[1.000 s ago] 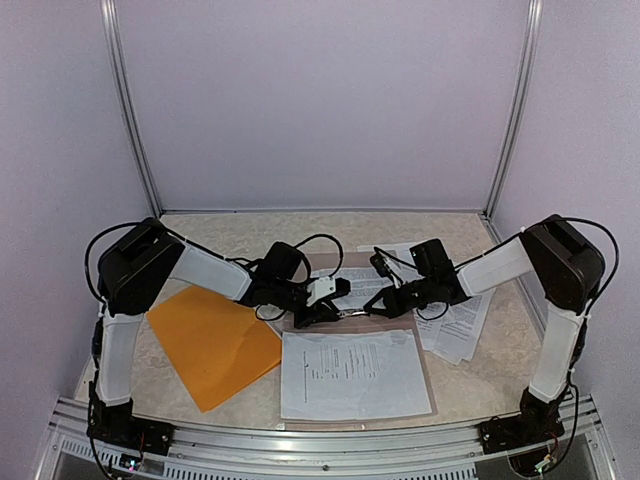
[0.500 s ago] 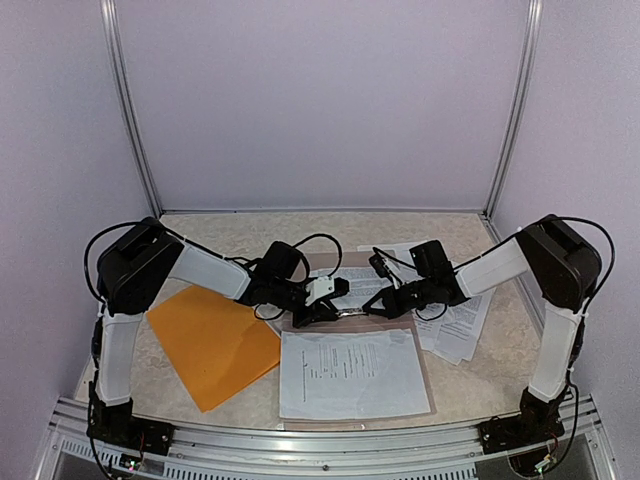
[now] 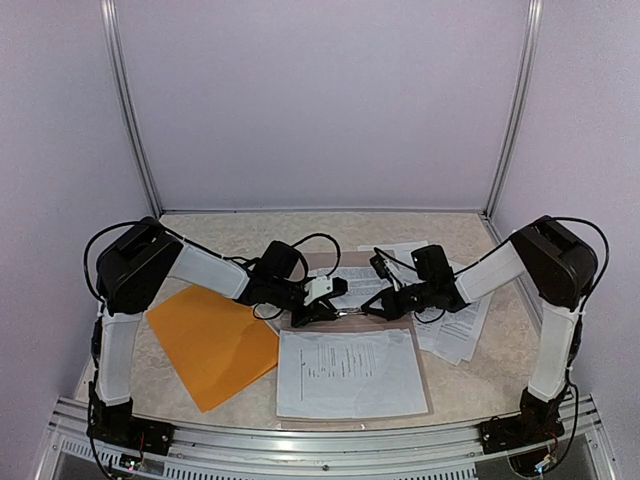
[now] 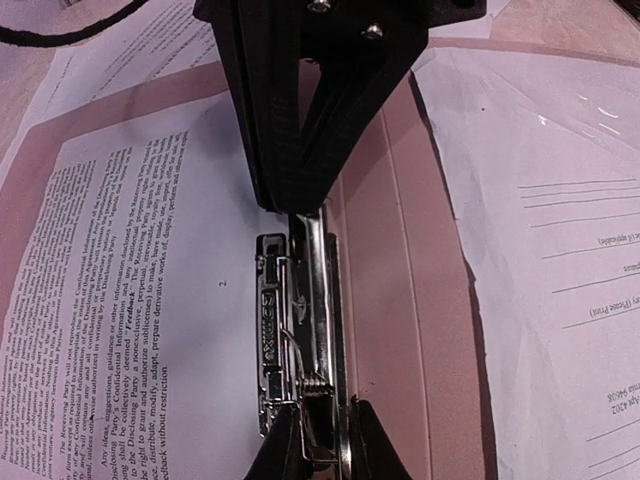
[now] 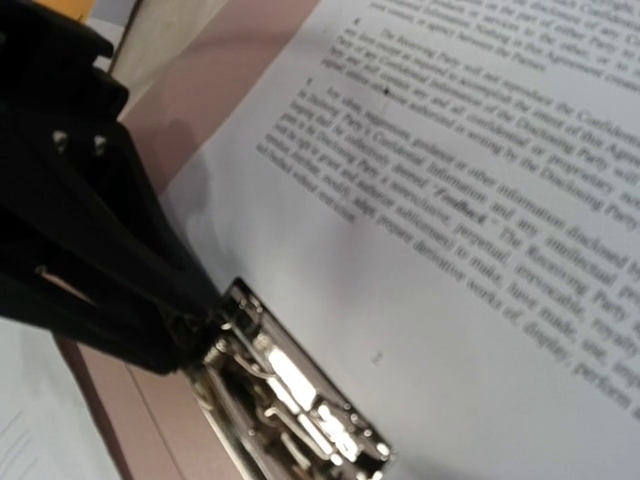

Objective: Put the files into the folder
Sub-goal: Clamp the file with the spring clip on the folder.

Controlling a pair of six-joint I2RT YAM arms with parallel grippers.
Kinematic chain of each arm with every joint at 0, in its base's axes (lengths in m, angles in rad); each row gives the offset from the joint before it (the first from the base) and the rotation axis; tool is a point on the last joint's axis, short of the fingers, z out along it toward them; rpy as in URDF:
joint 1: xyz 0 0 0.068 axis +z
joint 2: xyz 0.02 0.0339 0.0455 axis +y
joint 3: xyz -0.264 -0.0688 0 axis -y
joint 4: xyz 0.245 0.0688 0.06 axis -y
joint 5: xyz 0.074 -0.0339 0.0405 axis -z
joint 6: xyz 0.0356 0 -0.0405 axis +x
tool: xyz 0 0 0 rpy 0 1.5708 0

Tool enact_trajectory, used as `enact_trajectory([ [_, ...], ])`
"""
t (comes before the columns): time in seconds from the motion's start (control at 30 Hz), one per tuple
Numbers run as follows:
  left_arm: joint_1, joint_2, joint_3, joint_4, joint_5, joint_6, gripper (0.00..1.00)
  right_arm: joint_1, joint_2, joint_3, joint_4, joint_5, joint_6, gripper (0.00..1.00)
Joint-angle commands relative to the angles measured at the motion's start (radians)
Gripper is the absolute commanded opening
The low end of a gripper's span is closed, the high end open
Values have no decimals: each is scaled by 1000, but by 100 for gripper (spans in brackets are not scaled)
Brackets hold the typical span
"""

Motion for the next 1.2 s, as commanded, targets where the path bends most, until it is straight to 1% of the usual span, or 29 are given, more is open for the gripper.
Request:
enact_trajectory([
  [0.0, -34, 4, -49, -146, 118, 24, 13, -12, 179, -88, -219, 367, 5, 0],
  [0.23, -34, 3, -51, -146, 122, 29, 13, -13, 206, -110, -177, 356, 19, 0],
  [0.6, -32, 15, -34, -146, 73, -7, 13, 11, 133, -178, -134, 297, 26, 0],
  [0.77, -31, 17, -29, -146, 68, -11, 13, 13, 76, -179, -154, 261, 31, 0],
  [1.17, -34, 7, -29, -145, 72, -16, 13, 29, -30, -114, -238, 240, 40, 0],
])
